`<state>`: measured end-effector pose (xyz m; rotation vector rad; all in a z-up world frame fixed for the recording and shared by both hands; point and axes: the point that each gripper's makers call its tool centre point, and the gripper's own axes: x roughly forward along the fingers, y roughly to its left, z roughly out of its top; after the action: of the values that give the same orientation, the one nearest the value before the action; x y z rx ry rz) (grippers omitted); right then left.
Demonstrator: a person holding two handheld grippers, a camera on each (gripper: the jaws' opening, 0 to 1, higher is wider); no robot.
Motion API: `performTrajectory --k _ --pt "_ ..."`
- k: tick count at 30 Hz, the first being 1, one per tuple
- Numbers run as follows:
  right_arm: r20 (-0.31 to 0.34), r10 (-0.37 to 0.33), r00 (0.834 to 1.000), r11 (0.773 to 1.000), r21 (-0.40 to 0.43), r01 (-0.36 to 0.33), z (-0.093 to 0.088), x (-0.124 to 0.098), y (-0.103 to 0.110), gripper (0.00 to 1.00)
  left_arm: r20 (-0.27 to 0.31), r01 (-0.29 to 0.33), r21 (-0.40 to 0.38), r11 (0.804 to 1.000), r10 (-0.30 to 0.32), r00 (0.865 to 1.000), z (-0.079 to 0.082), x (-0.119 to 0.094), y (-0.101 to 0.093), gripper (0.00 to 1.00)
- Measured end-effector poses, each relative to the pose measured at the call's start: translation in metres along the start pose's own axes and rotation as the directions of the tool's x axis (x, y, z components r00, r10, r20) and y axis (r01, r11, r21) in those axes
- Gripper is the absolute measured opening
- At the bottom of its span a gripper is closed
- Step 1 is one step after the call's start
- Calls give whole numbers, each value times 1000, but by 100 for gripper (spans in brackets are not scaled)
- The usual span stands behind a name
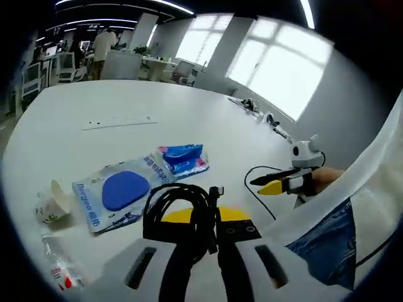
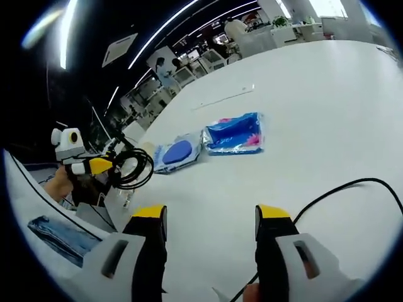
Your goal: Arrange the tabletop items into an orderly group along one side of the table until the central work area is clear of visible clutter.
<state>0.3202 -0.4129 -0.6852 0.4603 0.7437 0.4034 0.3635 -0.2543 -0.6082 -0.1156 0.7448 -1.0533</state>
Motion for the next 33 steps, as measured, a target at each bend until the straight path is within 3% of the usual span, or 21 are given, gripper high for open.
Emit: performTrajectory --k 3,6,11,13,16,19,22,23,25,26,28,29,31,33 --pt "48 41 998 999 10 -41 8 0 9 56 22 95 -12 995 -94 995 11 7 -23 10" --pt "75 76 994 997 13 -77 13 1 16 56 56 196 -85 977 -192 980 21 14 -44 10" --pt "97 142 985 990 -42 -138 19 2 35 58 80 283 -111 953 -275 958 33 18 -67 10" --pt "110 171 979 985 -48 -167 22 2 41 58 100 322 -160 933 -309 946 37 19 -75 10" --pt "126 222 967 974 -78 -213 27 3 53 58 128 410 -223 884 -390 912 44 17 -91 10" --pt "117 251 961 966 -86 -242 27 5 61 57 154 476 -242 845 -451 879 50 15 -103 10" --pt "119 289 950 955 -97 -279 27 6 69 57 172 509 -266 818 -480 860 52 15 -107 10" --pt "121 306 944 951 -91 -297 27 5 72 57 192 532 -285 798 -496 847 55 14 -110 10" --pt "153 356 922 934 -53 -352 30 2 81 56 221 569 -313 760 -524 822 59 11 -115 10" --pt "181 379 907 924 -23 -382 34 0 85 56 243 593 -338 731 -541 805 62 9 -116 10" --pt "226 414 882 901 40 -433 40 -3 90 56 275 615 -367 698 -550 789 66 7 -116 10" --pt "264 427 865 890 48 -454 47 -5 93 56 303 634 -386 670 -558 773 69 6 -117 10" --pt "291 482 827 854 55 -517 54 -10 105 53 340 661 -400 636 -566 751 73 3 -119 10" --pt "311 529 790 820 53 -570 58 -15 115 47 354 667 -405 625 -566 745 74 2 -118 10"
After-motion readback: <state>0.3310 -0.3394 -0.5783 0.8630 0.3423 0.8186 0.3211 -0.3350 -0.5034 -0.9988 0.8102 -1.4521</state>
